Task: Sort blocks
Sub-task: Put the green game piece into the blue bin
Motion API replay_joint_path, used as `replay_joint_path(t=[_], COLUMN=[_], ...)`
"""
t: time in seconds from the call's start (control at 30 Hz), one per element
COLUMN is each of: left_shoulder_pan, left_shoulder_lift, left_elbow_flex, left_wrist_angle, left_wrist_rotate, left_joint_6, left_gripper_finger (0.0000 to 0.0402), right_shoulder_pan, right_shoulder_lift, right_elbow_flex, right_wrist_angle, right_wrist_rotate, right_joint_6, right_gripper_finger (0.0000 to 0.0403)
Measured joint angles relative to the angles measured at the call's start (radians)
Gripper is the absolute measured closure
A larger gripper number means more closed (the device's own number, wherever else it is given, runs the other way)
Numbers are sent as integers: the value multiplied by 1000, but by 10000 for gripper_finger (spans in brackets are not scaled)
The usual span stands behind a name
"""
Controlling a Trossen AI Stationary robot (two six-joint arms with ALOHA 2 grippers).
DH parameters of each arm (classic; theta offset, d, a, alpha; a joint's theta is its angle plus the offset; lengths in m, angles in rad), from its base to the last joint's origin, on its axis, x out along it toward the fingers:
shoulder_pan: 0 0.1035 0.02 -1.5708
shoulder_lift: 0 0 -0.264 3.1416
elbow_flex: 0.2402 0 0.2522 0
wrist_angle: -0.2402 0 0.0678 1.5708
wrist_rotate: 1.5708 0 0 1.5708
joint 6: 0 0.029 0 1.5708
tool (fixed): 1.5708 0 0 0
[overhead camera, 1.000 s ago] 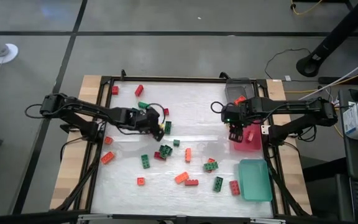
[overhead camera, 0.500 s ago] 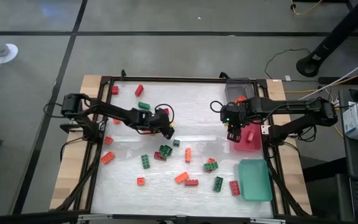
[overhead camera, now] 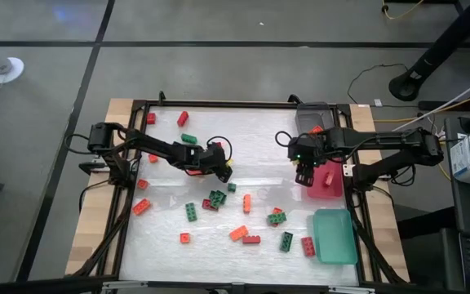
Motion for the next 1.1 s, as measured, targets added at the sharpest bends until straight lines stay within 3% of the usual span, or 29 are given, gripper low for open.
replay_joint_path(t=[0.27,0.67,0.83,1.1], left_shoulder_pan=[16,50,65,91], left_shoulder_lift=[-2,-69,-113,-158], left_elbow_flex=[-2,5,6,8], left_wrist_angle=[1,85,169,368], left_wrist_rotate=[10,160,317,567], left_joint_6=[51,157,184,157], left_gripper_finger=[344,345,347,344], right_shoulder_pan=[0,0,0,0], right_shoulder_lift=[0,0,0,19], right_elbow_flex=[0,0,0,-2], right_wrist_angle=[140,440,515,604], right_wrist_rotate=[0,0,-15,-149], right_joint_6=[-47,-272,-372,-576], right_gripper_finger=[187,187,187,187])
